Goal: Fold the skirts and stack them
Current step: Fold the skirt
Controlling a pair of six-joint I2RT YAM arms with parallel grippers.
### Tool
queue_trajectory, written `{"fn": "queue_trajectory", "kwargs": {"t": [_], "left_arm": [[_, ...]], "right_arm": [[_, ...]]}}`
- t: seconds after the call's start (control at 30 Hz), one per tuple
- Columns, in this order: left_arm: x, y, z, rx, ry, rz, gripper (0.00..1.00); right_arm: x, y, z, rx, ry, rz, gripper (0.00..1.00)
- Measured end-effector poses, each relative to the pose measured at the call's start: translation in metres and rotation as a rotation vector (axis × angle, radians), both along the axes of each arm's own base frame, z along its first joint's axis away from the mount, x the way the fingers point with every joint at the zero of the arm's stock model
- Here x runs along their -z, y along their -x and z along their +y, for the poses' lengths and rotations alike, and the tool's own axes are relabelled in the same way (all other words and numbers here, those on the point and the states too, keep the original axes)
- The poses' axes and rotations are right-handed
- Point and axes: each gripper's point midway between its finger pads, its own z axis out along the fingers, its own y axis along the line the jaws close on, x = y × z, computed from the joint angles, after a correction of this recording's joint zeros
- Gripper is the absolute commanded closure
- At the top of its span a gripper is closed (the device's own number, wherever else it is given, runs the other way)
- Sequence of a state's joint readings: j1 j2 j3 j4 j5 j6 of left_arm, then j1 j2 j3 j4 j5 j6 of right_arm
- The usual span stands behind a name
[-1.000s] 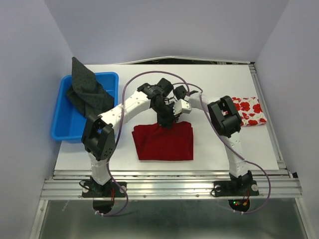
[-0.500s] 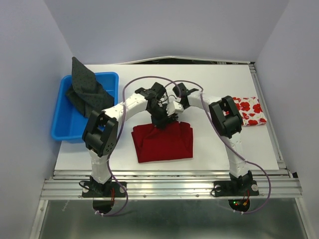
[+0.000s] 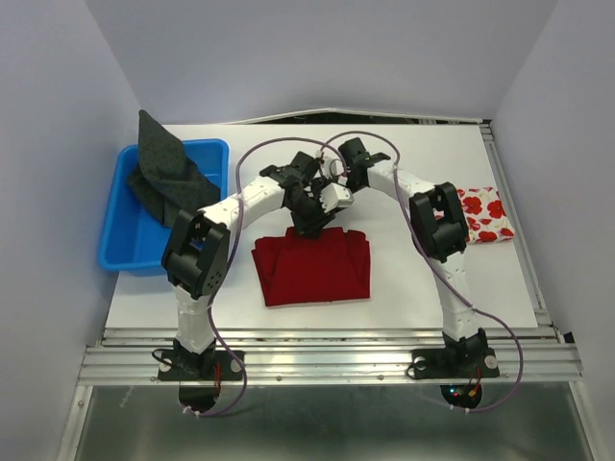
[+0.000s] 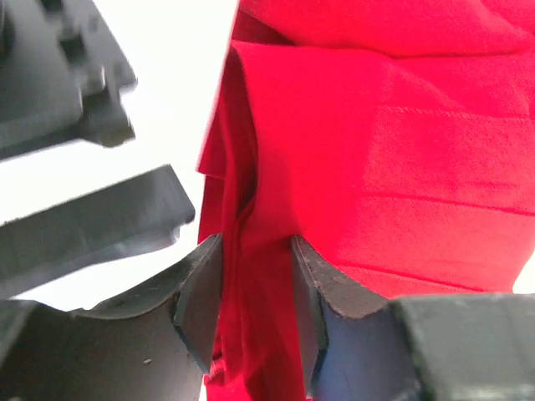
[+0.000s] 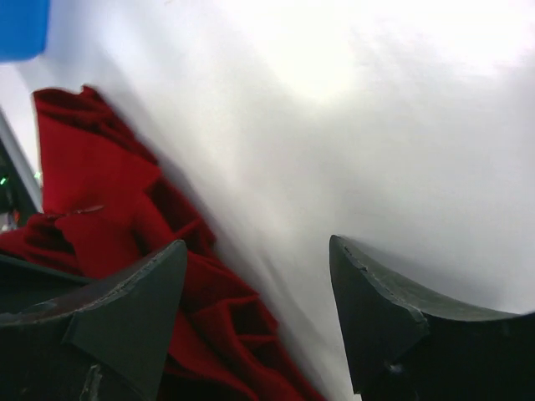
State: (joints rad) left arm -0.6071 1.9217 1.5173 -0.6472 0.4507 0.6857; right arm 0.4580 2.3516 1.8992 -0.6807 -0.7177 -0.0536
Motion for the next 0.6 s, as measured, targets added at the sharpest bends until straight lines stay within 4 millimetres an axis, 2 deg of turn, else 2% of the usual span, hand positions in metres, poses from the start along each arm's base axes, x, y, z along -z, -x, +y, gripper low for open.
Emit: {"fn": "queue_trajectory", "kwargs": {"t": [0.07, 0.17, 0.27, 0.33, 0.43, 0.47, 0.53, 0.57, 0.6], "left_arm": [[-0.005, -0.007, 0.001, -0.027, 0.008, -0.013, 0.5], [-0.024, -0.024, 0.009, -0.104, 0.037, -0.043, 0.49], [-0.055, -0.041, 0.02, -0.188, 0.09, -0.092, 0.5], [-0.082, -0.047, 0.029, -0.25, 0.138, -0.124, 0.51], [-0.118, -0.04, 0.031, -0.31, 0.245, -0.142, 0.51], [-0.125, -0.034, 0.03, -0.318, 0.283, -0.148, 0.53], [-0.128, -0.006, 0.03, -0.34, 0.354, -0.099, 0.56], [-0.124, 0.009, 0.03, -0.353, 0.39, -0.071, 0.58], [-0.117, 0.019, 0.031, -0.363, 0.4, -0.041, 0.59]], "right_arm": [[0.0, -0.014, -0.013, 0.048, 0.022, -0.014, 0.25], [-0.002, -0.04, -0.048, 0.147, 0.053, -0.033, 0.25], [-0.01, -0.06, -0.082, 0.23, 0.089, -0.073, 0.28], [-0.021, -0.063, -0.101, 0.268, 0.101, -0.086, 0.28], [-0.055, -0.046, -0.108, 0.293, 0.072, -0.093, 0.27], [-0.073, -0.03, -0.103, 0.29, 0.039, -0.1, 0.27], [-0.1, 0.0, -0.091, 0.262, -0.008, -0.106, 0.26], [-0.107, 0.012, -0.083, 0.245, -0.03, -0.107, 0.25], [-0.119, 0.038, -0.066, 0.192, -0.072, -0.104, 0.25]]}}
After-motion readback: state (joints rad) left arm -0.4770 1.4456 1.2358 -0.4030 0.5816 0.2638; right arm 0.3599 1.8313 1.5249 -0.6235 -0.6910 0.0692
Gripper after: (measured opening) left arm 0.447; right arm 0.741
